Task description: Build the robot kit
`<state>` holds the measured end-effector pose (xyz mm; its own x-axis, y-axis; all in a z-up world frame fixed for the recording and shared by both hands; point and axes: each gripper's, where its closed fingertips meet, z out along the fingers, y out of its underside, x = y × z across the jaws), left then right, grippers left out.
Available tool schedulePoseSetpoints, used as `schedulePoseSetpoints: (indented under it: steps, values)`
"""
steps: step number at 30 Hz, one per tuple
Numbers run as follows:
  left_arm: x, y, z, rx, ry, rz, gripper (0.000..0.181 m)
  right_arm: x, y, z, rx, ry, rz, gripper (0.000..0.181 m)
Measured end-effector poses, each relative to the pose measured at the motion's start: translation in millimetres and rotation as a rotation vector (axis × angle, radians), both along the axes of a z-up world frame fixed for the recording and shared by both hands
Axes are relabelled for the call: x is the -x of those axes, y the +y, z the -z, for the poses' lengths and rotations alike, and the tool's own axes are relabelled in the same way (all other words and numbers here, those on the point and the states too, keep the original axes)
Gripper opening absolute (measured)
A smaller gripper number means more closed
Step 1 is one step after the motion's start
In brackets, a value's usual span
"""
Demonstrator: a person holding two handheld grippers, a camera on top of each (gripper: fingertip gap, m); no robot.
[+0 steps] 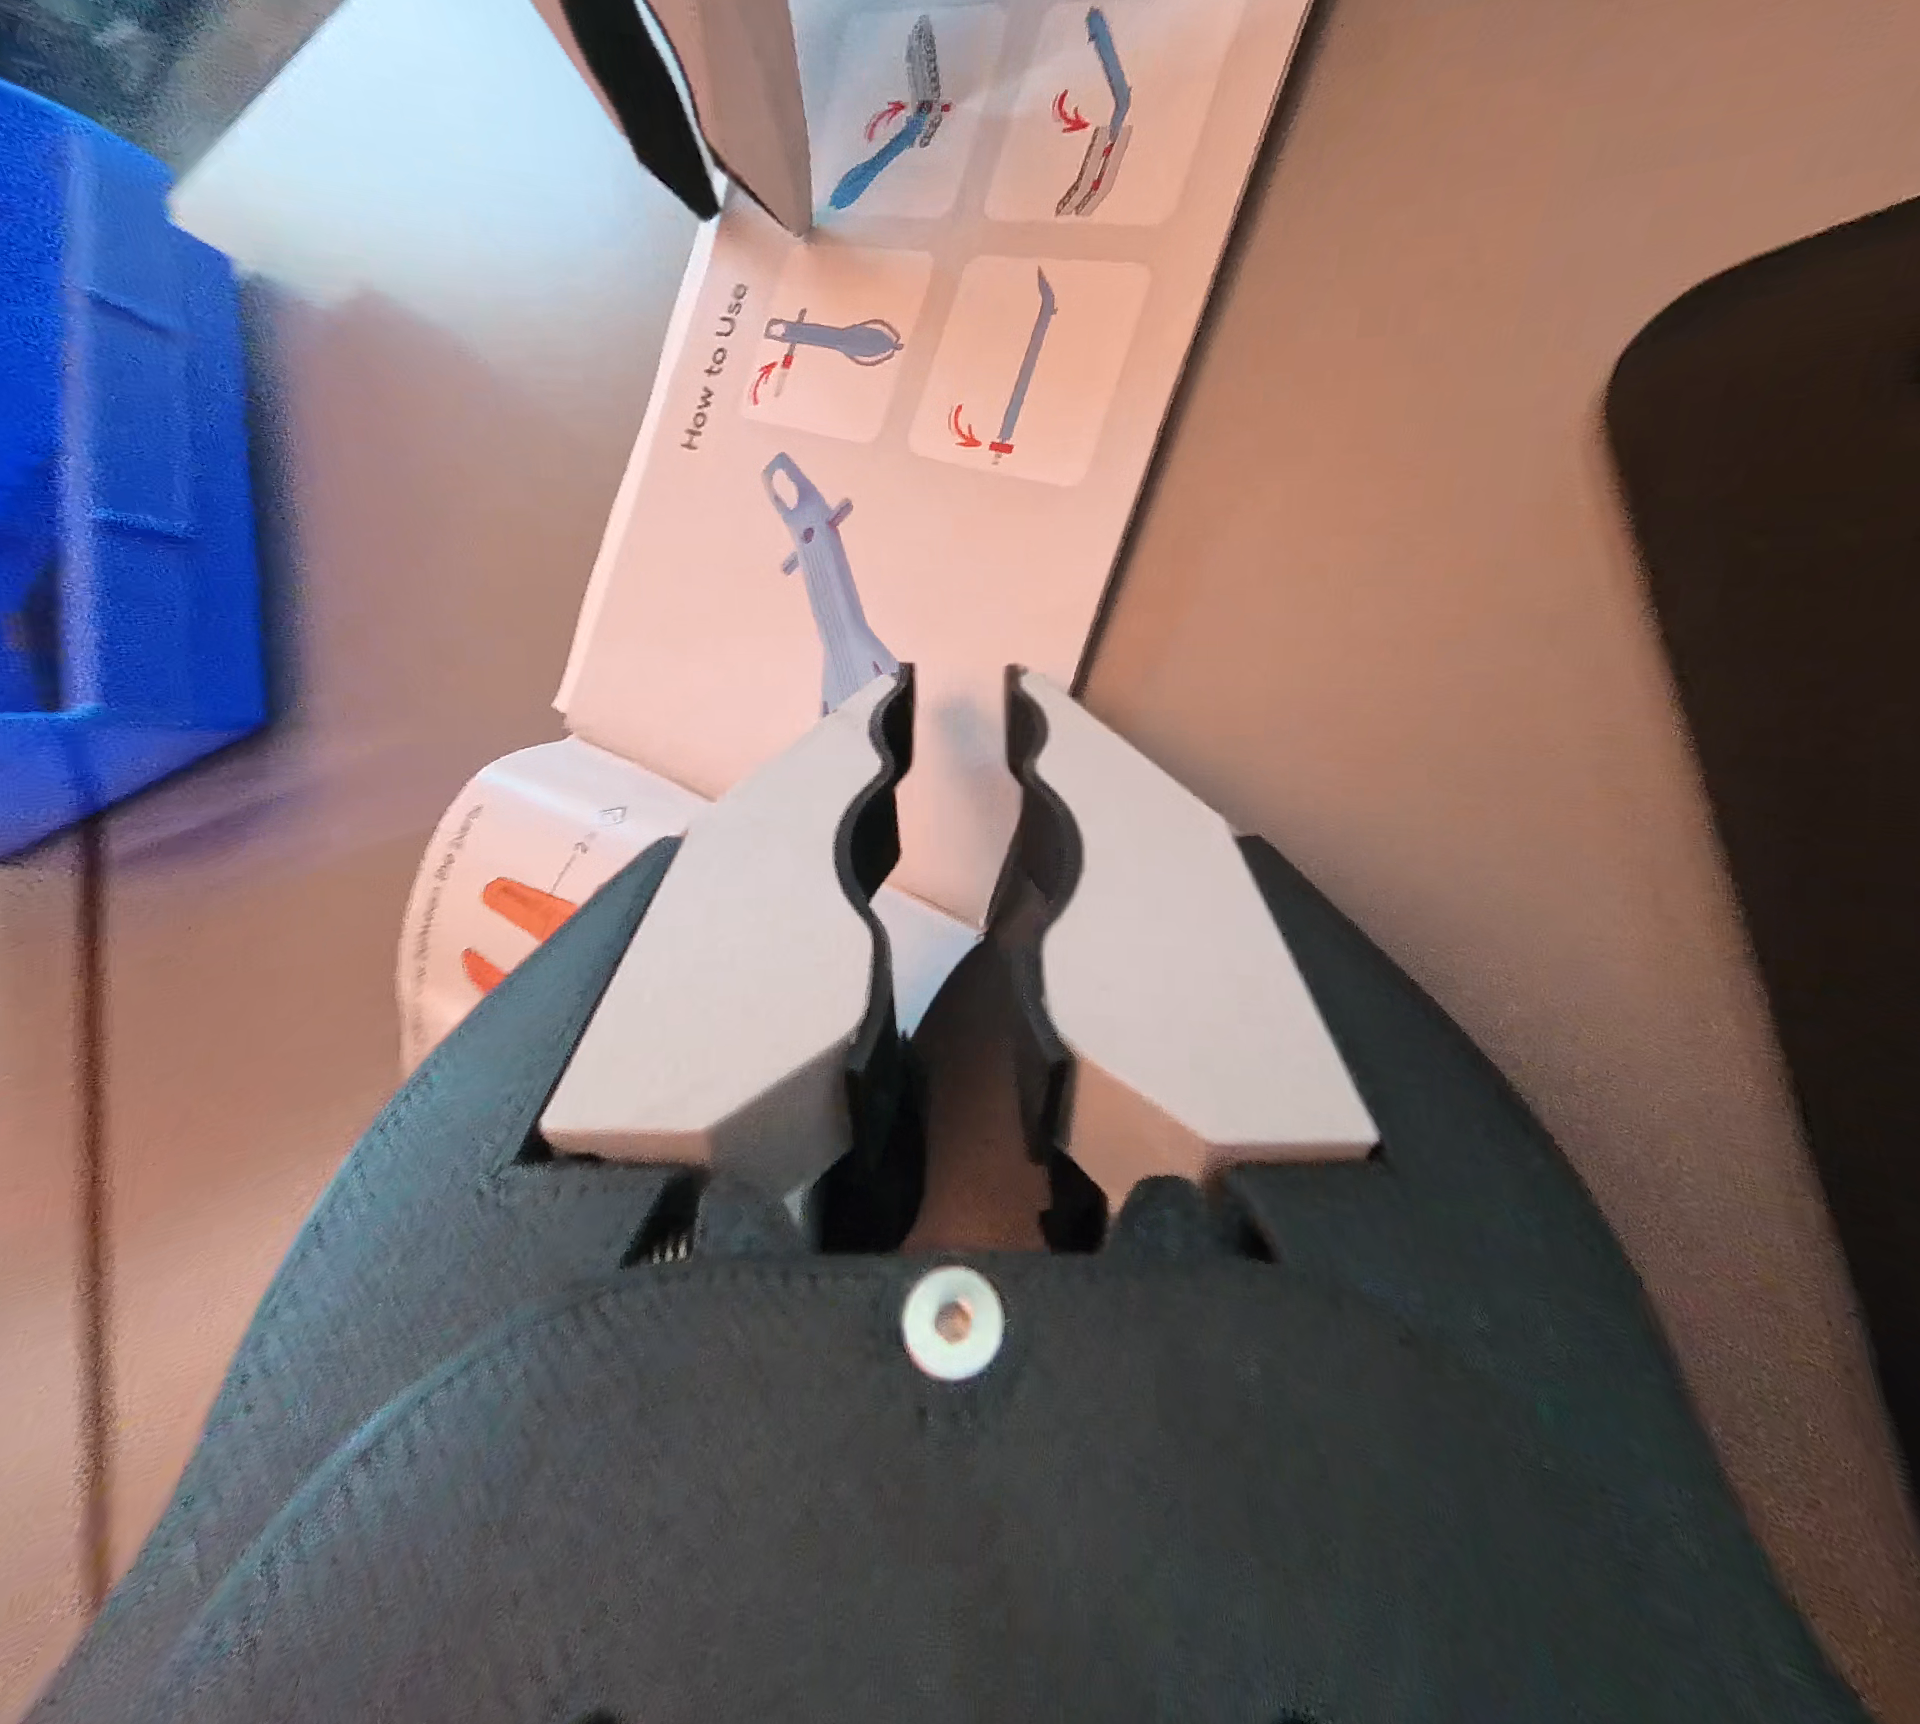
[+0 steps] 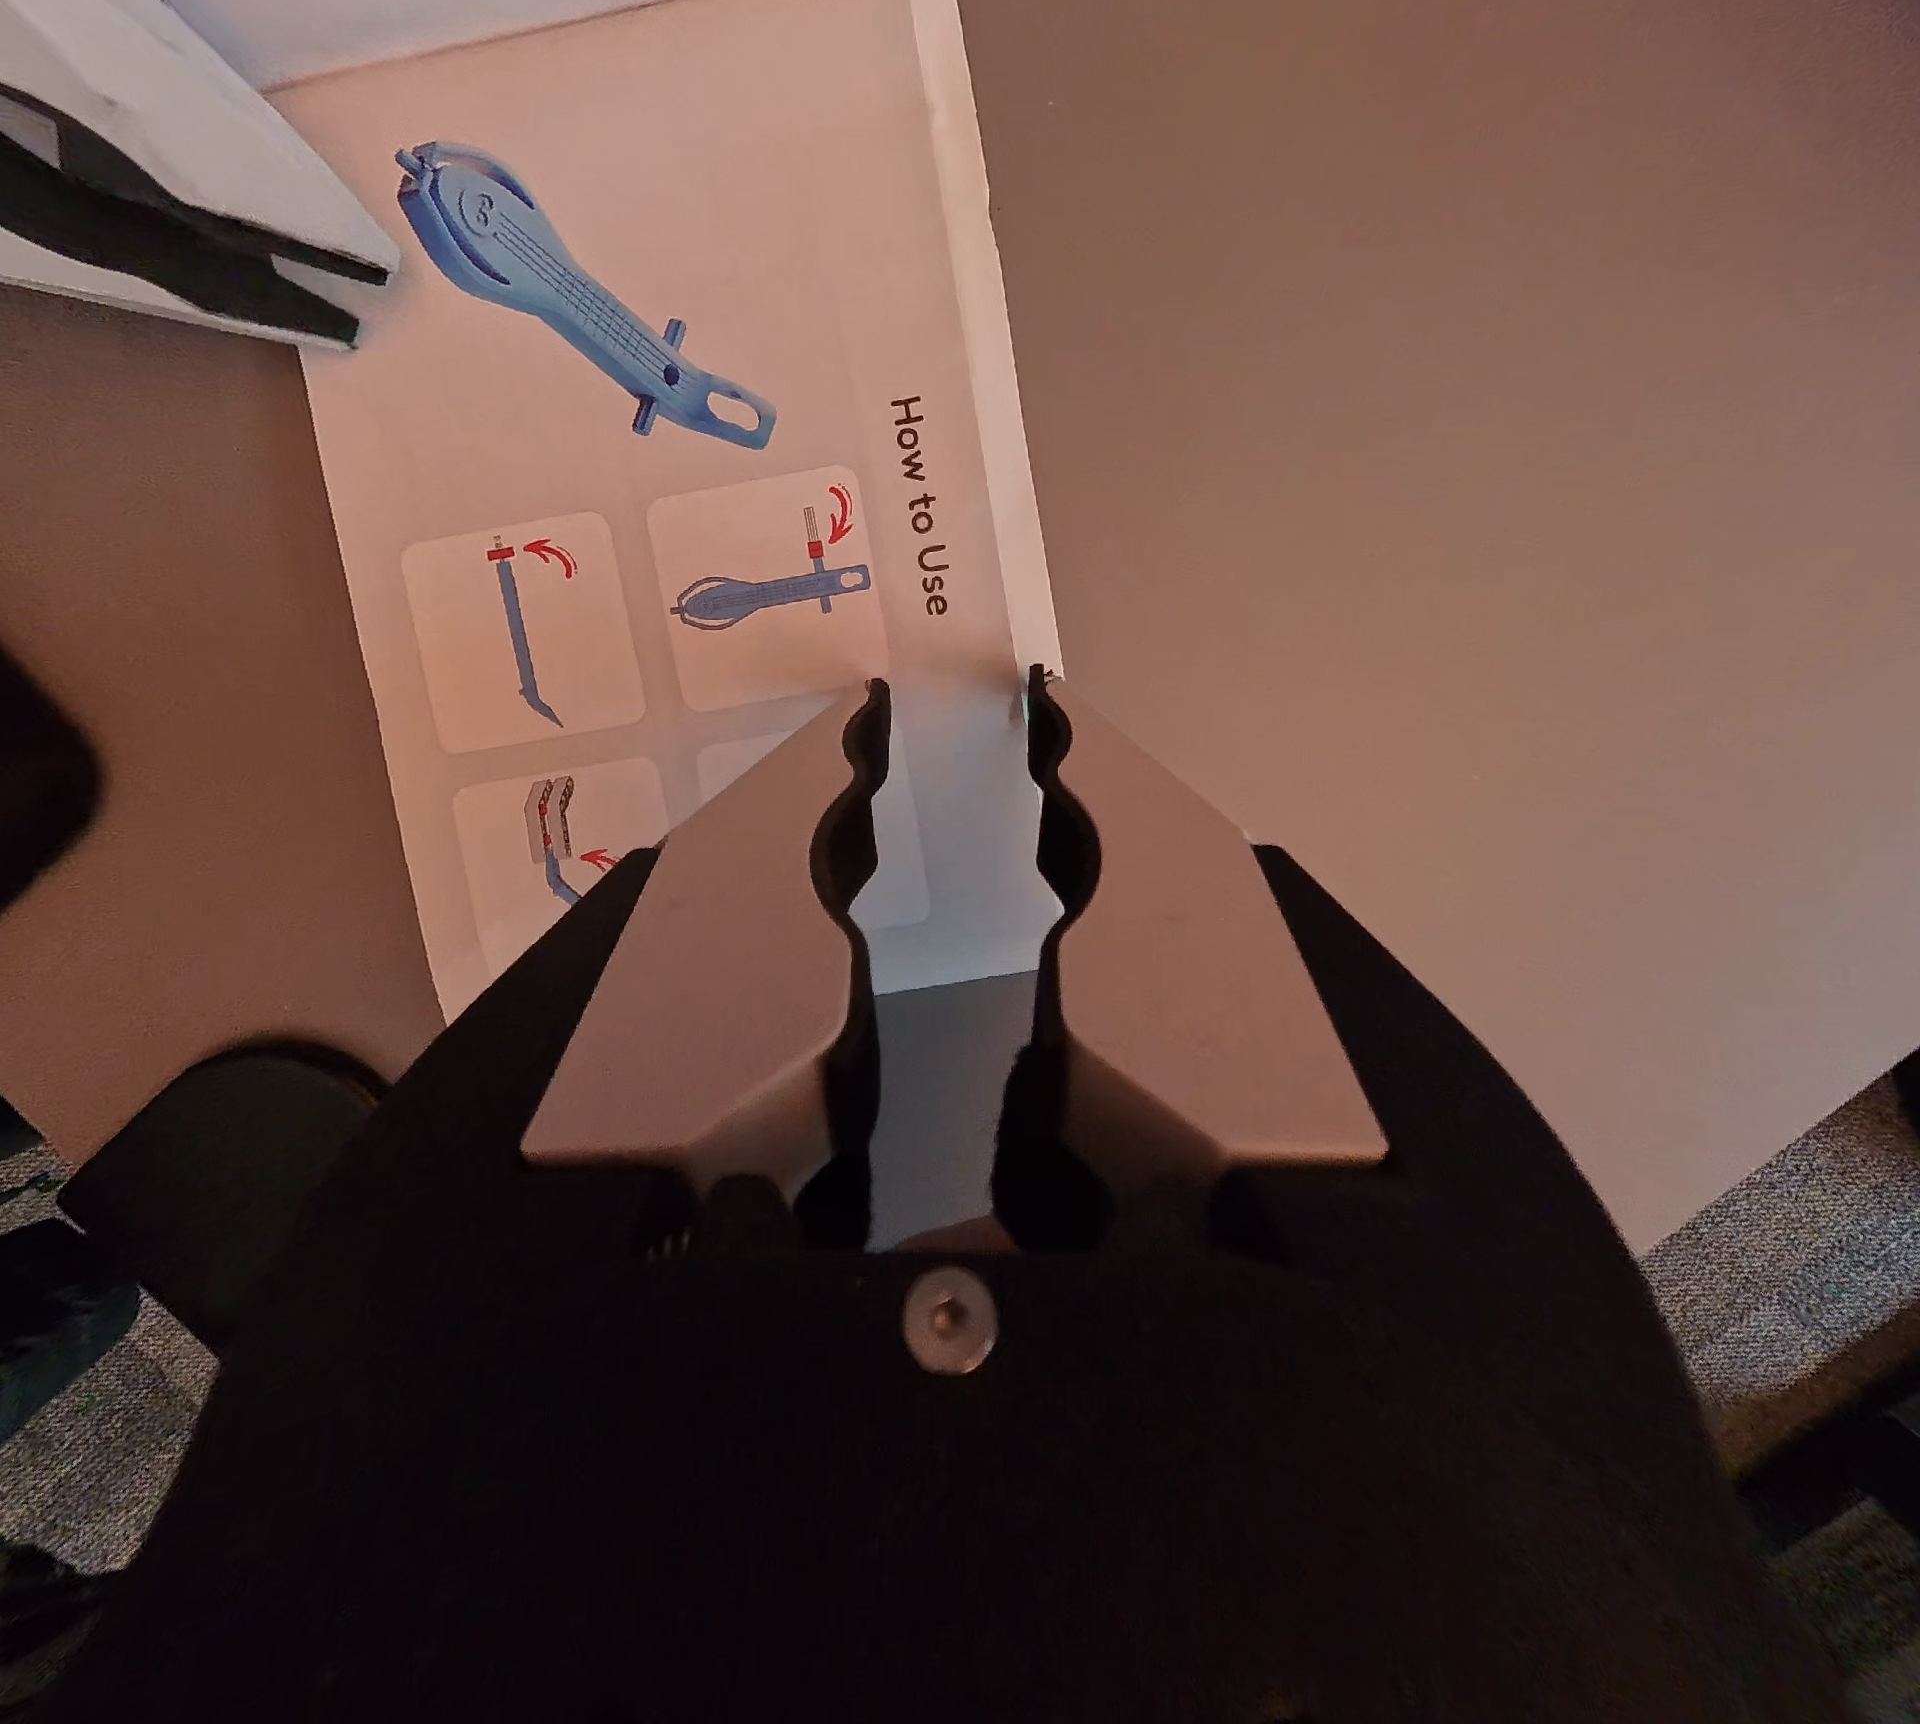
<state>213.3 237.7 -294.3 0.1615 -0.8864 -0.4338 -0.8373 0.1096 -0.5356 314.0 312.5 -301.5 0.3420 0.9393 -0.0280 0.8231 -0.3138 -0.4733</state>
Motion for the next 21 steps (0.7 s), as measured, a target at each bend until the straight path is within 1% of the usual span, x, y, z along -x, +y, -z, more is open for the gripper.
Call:
schedulePoseSetpoints:
  steps: [1, 2, 3, 5, 6, 7, 12, 21]
  values:
    - [-0.8, -2.1, -1.1, 0.056, -0.026, 0.009, 0.024, 0.1, -0.1, 0.1, 0.002, 0.0, 0.0, 0.025]
    - [-1.8, -4.9, -2.1, 0.112, -0.05, 0.018, 0.039, 0.1, -0.1, 0.1, 0.002, 0.0, 0.0, 0.024]
    - [-2.4, -7.5, -2.2, 0.162, -0.065, 0.023, 0.049, 0.1, -0.2, 0.1, 0.002, 0.0, 0.0, 0.024]
    - [-1.8, -4.1, -2.9, 0.179, -0.081, 0.013, 0.047, 0.1, -0.5, 0.2, 0.004, 0.002, 0.002, 0.024]
    - [0.2, 0.5, -1.0, 0.167, -0.071, -0.004, 0.043, 0.1, -0.5, 0.2, 0.005, 0.003, 0.002, 0.024]
    - [1.8, 1.5, 2.5, 0.171, -0.055, -0.006, 0.043, 0.1, -0.6, 0.3, 0.007, 0.004, 0.003, 0.024]
    - [0.5, -3.6, 6.8, 0.248, -0.073, -0.009, 0.027, -0.4, -0.1, 0.3, 0.009, 0.007, 0.008, 0.024]
    - [0.8, -3.8, 4.3, 0.363, -0.141, -0.049, 0.024, -0.6, 0.0, 0.5, 0.013, 0.009, 0.011, 0.024]
